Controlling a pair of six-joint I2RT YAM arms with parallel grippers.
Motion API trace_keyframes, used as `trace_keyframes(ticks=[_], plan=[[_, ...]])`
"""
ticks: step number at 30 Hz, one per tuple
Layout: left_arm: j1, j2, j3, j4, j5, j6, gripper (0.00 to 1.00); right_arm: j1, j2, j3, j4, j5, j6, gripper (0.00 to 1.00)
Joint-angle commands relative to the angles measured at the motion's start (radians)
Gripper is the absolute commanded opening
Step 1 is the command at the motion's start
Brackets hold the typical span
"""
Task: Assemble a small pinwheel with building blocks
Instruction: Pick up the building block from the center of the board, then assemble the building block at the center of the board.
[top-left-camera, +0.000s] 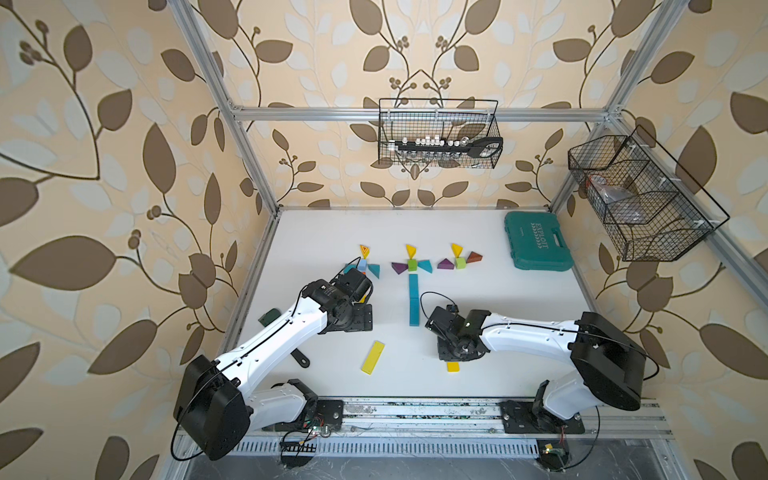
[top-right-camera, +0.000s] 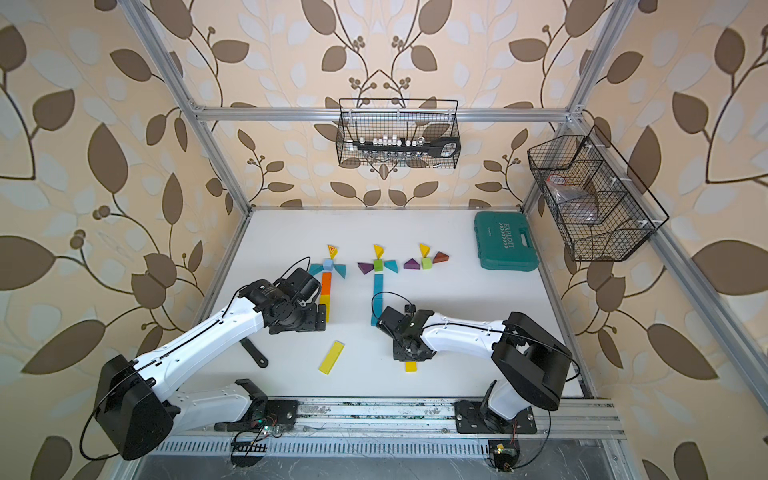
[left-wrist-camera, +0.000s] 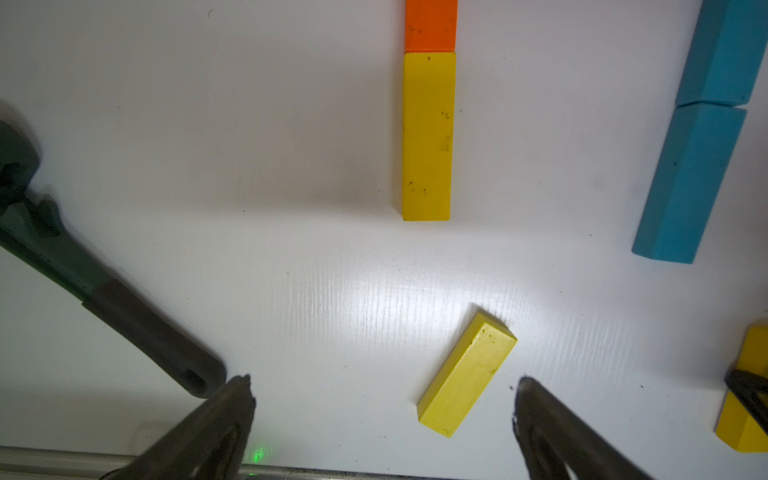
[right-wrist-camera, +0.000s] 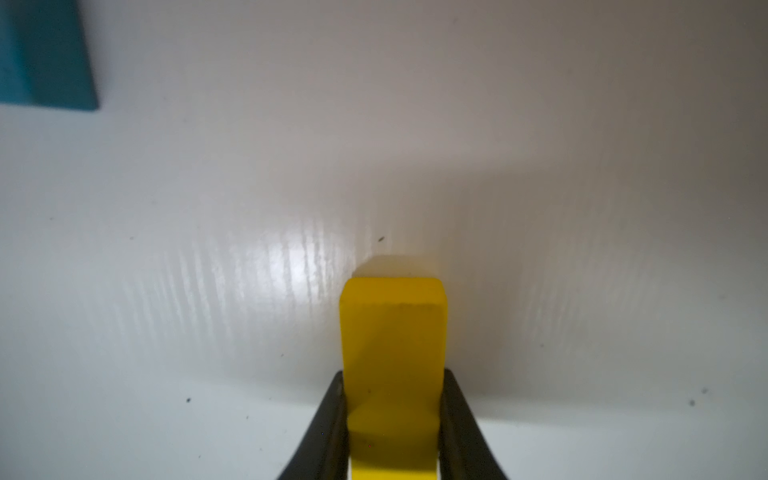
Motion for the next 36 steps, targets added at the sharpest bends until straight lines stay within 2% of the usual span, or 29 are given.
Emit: trace_keyframes(ticks=[1, 8, 13, 18, 21, 26, 31, 36], plan=[[-0.009, -0.021, 0.012, -0.03, -0.02, -0.023, 0.99, -0.101, -0.026, 0.018, -0.016, -0.039, -0.204, 0.03], [-0.012, -0.028, 0.017, -0.055, -0.023, -0.039, 0.99, -0.424, -0.012, 0.146, -0.037, -0.178, -0.593, 0.0], [-0.027, -0.034, 0.017, -0.079, -0.025, -0.07, 0.99, -0.562, 0.073, 0.233, -0.026, -0.282, -0.698, 0.0], [-0.043, -0.031, 0.011, -0.091, -0.028, -0.11, 0.99, -0.578, 0.162, 0.306, -0.025, -0.272, -0.722, 0.0], [-0.049, -0.024, 0.005, -0.088, -0.026, -0.123, 0.99, -0.58, 0.208, 0.338, -0.003, -0.318, -0.703, 0.0], [-0.064, 0.006, 0.014, -0.096, -0.024, -0.128, 0.99, -0.59, 0.267, 0.375, -0.021, -0.173, -0.701, 0.0], [-0.091, 0.061, 0.014, -0.112, -0.037, -0.144, 0.99, -0.606, 0.311, 0.424, -0.024, -0.128, -0.718, 0.0], [-0.156, 0.079, 0.009, -0.101, -0.044, -0.159, 0.99, -0.609, 0.36, 0.472, -0.021, -0.121, -0.714, 0.0]])
